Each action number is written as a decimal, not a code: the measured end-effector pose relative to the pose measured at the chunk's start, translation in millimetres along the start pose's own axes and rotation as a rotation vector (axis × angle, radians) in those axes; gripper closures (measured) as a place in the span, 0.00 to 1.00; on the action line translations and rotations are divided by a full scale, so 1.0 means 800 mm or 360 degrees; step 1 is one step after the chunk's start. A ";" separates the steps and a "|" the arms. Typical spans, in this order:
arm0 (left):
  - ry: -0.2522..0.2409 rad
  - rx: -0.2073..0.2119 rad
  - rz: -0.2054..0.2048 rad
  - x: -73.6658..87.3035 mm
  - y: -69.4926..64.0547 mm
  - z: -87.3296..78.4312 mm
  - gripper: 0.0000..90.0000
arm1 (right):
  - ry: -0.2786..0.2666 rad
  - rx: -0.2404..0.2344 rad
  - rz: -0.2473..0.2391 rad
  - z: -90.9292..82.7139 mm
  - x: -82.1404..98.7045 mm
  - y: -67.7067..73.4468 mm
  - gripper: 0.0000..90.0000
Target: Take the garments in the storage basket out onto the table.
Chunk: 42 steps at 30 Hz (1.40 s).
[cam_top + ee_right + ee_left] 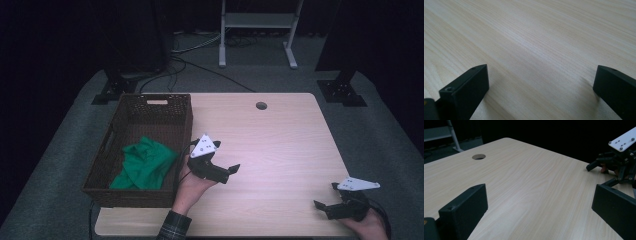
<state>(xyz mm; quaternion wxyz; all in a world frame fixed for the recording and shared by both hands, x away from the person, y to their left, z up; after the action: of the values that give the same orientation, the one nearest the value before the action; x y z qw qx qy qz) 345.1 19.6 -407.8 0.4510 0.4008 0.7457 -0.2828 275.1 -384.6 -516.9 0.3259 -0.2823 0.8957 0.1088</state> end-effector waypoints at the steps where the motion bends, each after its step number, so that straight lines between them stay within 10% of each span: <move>1: 0.0007 0.0000 -0.0001 0.000 0.000 0.000 0.00 | 0.0000 0.0000 0.0000 0.000 0.000 0.000 0.00; 42: -0.0061 0.0044 -0.0057 -0.032 0.019 -0.012 0.00 | -0.0001 0.0000 0.0000 0.000 -0.001 0.000 0.00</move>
<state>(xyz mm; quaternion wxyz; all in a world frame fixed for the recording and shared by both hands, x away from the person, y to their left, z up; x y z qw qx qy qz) 361.0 26.2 -381.8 0.4544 0.3882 0.7399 -0.3087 275.5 -384.3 -516.9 0.3261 -0.2823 0.8956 0.1089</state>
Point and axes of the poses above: each handheld gripper's, and its own axes: z roughly forward along the jaws, x roughly out of its underside, y roughly to its left, the point moved 4 cm from there along z, roughly forward along the jaws, and after that the axes turned 5 degrees about y, right-handed, at the moved point
